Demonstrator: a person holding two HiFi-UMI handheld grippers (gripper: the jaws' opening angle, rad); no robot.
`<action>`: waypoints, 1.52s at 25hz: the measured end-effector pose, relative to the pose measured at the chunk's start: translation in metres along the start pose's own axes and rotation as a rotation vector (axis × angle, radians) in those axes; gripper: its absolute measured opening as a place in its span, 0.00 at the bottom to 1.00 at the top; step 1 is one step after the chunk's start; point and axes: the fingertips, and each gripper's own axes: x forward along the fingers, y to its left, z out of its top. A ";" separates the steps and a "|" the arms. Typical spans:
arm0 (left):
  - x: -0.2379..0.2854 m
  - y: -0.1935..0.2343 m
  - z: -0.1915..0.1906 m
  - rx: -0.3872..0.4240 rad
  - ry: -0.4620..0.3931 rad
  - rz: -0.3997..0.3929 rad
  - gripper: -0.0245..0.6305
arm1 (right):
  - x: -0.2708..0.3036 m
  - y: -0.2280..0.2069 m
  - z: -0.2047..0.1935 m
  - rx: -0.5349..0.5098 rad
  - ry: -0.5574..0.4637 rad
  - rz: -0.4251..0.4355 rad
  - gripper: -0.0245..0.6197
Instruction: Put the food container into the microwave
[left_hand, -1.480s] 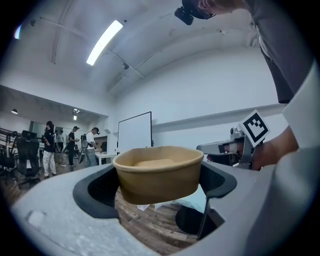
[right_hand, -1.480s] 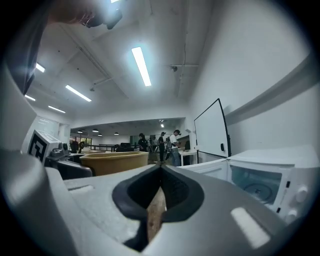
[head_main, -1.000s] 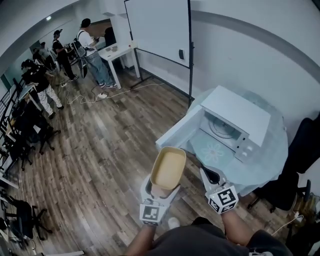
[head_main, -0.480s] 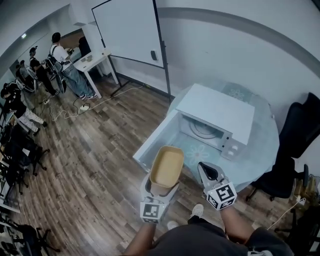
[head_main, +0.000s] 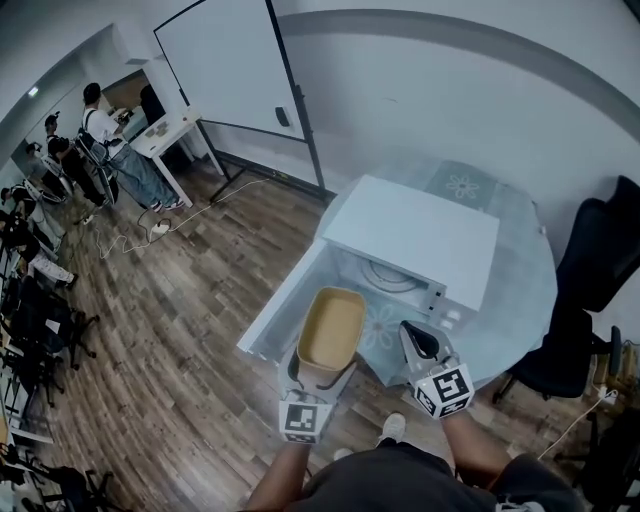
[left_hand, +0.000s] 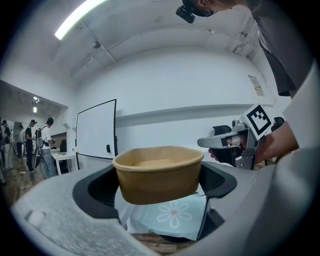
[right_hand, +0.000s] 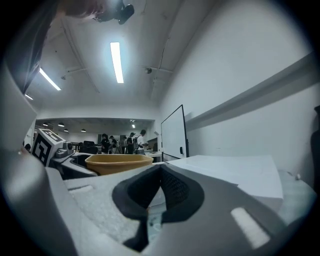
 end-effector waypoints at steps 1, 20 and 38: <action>0.007 -0.001 -0.001 0.008 0.006 -0.004 0.81 | 0.001 -0.008 0.000 0.002 -0.006 -0.005 0.03; 0.075 0.008 -0.034 -0.012 0.086 0.043 0.81 | 0.016 -0.058 -0.049 0.070 0.069 0.051 0.03; 0.153 0.024 -0.119 -0.040 0.133 -0.133 0.81 | 0.066 -0.047 -0.123 0.049 0.204 -0.083 0.03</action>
